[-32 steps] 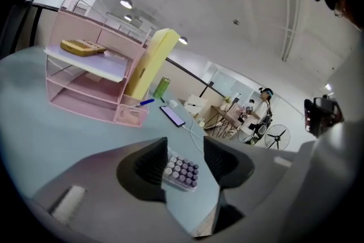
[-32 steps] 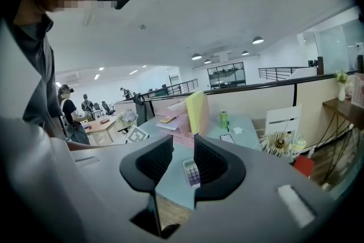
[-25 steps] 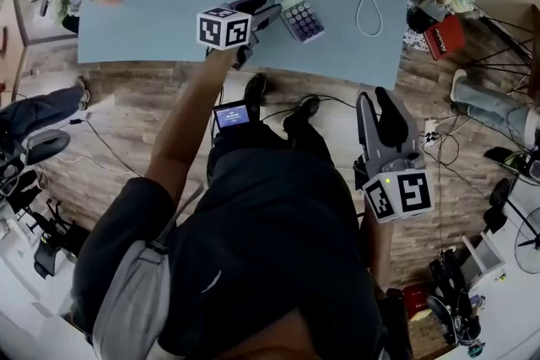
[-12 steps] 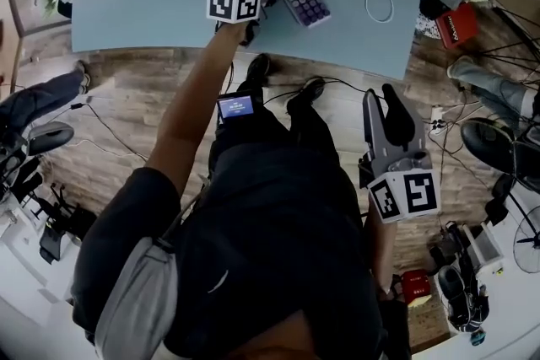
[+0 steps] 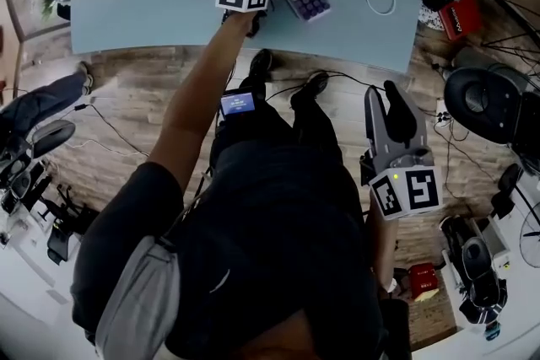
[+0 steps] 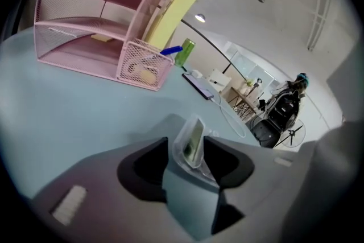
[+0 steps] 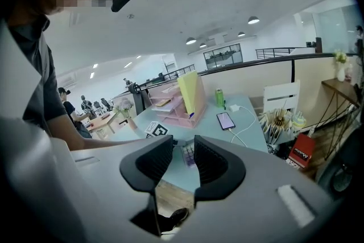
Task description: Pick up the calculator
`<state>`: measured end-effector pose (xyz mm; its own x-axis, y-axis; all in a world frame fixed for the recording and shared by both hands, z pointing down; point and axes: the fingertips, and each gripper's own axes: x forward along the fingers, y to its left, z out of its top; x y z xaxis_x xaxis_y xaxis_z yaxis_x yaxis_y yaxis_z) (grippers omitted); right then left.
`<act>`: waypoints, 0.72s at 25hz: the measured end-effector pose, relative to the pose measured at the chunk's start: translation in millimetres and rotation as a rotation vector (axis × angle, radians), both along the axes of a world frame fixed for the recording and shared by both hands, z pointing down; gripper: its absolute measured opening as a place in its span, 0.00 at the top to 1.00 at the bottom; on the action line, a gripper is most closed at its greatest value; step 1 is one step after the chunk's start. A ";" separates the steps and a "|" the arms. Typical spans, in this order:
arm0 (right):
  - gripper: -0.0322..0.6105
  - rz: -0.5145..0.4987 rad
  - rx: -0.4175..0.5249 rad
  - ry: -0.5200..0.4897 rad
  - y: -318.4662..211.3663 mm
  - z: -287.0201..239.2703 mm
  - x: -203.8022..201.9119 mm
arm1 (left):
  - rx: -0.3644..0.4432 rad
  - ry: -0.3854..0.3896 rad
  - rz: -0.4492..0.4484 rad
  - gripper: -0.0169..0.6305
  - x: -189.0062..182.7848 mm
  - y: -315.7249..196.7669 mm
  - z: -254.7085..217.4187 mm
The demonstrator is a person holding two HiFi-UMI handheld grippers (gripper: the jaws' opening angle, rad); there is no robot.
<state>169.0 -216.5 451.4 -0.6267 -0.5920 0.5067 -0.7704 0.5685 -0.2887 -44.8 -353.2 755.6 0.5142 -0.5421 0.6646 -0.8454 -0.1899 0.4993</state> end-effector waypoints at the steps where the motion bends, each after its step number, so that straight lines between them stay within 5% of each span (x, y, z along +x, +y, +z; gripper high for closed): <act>1: 0.80 0.003 -0.002 0.001 0.4 0.7 0.4 | -0.005 -0.005 0.001 0.59 -0.2 -0.2 2.0; 9: 0.80 0.026 -0.008 0.004 6.0 4.0 2.7 | 0.003 0.021 -0.029 0.71 -3.3 0.1 3.8; 18: 0.80 0.031 0.012 -0.002 12.4 -4.7 -3.8 | 0.153 0.010 0.017 0.75 5.6 3.4 -45.1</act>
